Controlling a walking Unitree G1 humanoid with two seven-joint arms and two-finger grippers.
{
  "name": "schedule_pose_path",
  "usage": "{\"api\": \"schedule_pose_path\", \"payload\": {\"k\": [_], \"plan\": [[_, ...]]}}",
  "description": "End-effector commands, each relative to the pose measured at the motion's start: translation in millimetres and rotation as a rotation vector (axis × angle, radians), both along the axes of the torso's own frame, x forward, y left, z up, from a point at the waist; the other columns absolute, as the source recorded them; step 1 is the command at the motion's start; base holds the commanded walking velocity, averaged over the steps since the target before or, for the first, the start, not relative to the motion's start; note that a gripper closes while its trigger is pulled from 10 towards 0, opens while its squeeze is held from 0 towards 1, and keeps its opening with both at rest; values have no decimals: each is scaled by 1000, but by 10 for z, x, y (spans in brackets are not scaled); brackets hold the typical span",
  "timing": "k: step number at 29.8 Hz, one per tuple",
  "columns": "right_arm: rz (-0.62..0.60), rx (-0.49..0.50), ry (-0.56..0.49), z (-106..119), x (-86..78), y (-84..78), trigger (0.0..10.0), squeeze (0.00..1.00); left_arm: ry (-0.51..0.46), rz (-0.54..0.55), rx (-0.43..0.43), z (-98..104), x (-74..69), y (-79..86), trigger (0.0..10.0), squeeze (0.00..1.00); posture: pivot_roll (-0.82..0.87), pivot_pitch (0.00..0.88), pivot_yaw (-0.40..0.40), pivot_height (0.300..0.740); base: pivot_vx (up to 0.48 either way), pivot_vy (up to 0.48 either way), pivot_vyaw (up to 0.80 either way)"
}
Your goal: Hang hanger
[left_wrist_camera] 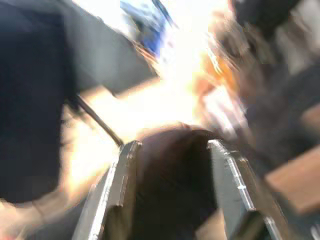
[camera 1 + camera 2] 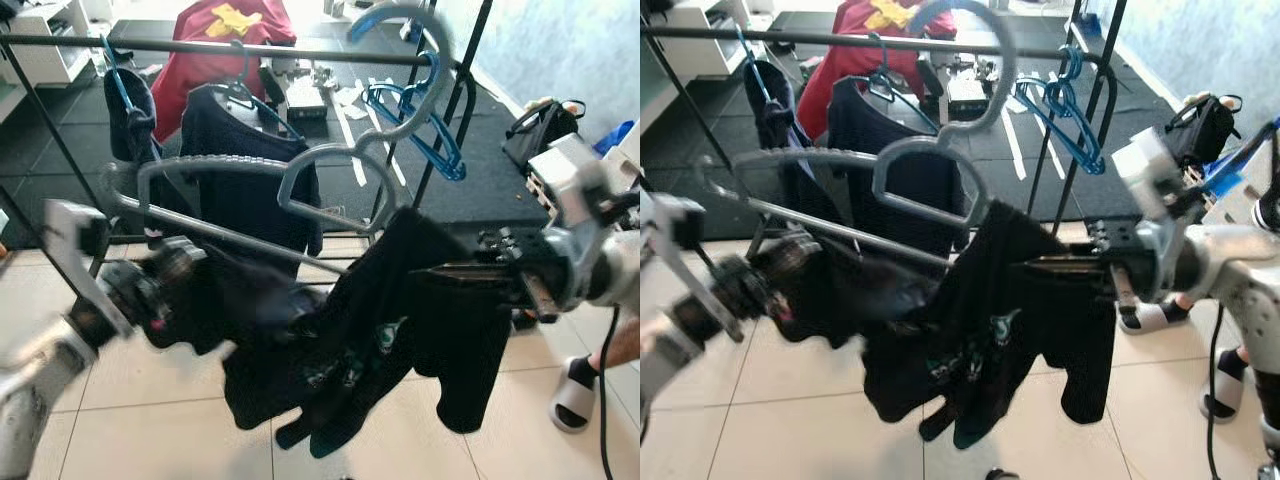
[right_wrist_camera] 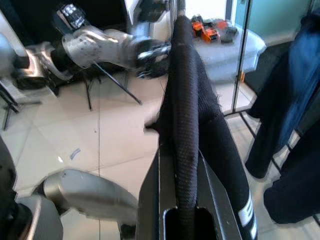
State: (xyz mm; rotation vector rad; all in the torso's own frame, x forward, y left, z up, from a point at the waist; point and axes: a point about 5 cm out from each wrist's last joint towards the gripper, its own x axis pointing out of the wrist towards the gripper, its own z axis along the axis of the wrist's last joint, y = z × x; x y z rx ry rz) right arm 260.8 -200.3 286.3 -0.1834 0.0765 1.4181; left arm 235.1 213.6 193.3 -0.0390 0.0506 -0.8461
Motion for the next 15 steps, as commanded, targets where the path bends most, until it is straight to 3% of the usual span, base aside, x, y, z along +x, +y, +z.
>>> {"api": "schedule_pose_path", "payload": {"k": [1, 2, 3, 5, 7, 10, 11, 12, 14, 15], "plan": [[1, -23, -11, -2, 1, -3, 0, 0, 31, -47, 96, -37, -53, 20, 10000, 1000, -148, 155, -18, 740, 0, 0, 0], [-8, -69, -7, -29, 6, -26, 0, 0, 67, -73, 175, -62, -123, 100, 10000, 1000, -147, 155, -18, 740, 0, 0, 0], [-8, -69, -7, -29, 6, -26, 0, 0, 67, -73, 175, -62, -123, 100, 10000, 1000, -147, 155, -18, 740, 0, 0, 0], [-35, -206, 2, -125, 22, -106, 0, 0, 101, -121, 284, -17, -253, 223, 10000, 1000, -150, 155, -20, 740, 0, 0, 0], [-35, -206, 2, -125, 22, -106, 0, 0, 101, -121, 284, -17, -253, 223, 10000, 1000, -150, 155, -20, 740, 0, 0, 0], [-71, -320, 10, -200, 54, -198, 0, 0, 29, -37, 369, 137, -207, 348, 10000, 1000, -152, 155, -26, 740, 0, 0, 0], [-71, -320, 10, -200, 54, -198, 0, 0, 29, -37, 369, 137, -207, 348, 10000, 1000, -152, 155, -26, 740, 0, 0, 0], [-81, -368, 15, -235, 67, -228, 0, 0, -66, 40, 356, 322, -121, 369, 10000, 1000, -152, 156, -28, 740, 0, 0, 0], [-81, -368, 15, -235, 67, -228, 0, 0, -66, 40, 356, 322, -121, 369, 10000, 1000, -152, 156, -28, 740, 0, 0, 0], [-76, -408, 19, -282, 80, -222, 0, 0, -190, 37, 272, 576, -85, 270, 10000, 1000, -158, 154, -27, 740, 0, 0, 0]]}}
